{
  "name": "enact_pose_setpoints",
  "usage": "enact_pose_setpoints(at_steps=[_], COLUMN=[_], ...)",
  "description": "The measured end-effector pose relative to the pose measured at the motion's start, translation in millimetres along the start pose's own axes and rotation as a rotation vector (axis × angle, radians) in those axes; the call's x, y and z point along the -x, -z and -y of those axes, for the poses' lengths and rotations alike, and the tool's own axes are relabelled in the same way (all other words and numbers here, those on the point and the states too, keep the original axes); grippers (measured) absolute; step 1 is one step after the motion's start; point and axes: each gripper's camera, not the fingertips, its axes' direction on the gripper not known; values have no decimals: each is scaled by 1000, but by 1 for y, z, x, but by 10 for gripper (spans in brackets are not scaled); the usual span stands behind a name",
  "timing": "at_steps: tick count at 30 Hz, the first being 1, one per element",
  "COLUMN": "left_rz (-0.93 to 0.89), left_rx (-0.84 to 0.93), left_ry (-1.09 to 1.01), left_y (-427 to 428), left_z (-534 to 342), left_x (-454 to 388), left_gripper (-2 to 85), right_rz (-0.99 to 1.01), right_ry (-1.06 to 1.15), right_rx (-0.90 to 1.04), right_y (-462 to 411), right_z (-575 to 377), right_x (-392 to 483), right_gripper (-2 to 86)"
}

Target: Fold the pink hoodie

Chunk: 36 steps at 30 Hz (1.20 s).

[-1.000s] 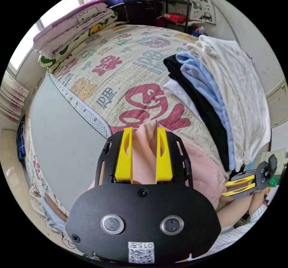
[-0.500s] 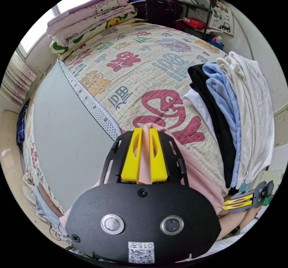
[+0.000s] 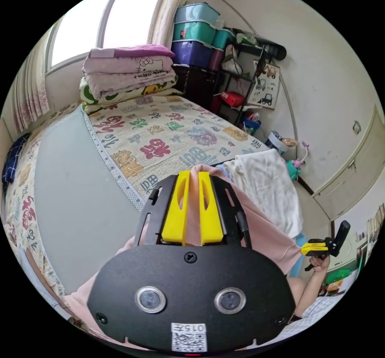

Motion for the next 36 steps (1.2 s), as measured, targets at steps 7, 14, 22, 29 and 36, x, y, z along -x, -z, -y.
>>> enact_pose_setpoints(at_steps=[7, 14, 22, 29, 36], left_rz=[-194, -91, 59, 105, -159], left_rx=[-187, -296, -189, -189, -272], left_ry=[72, 217, 425, 560, 571], left_y=[105, 209, 190, 194, 174], left_z=[-88, -302, -508, -557, -573], left_x=[87, 243, 344, 371, 376], left_gripper=[16, 10, 1, 6, 112], right_rz=[274, 760, 683, 654, 529], right_ry=[456, 808, 917, 957, 989], right_rx=[-163, 342, 872, 817, 712], right_y=[21, -180, -373, -405, -446], right_z=[-63, -160, -345, -412, -460], right_x=[128, 280, 333, 298, 258], right_gripper=[-3, -3, 1, 22, 101])
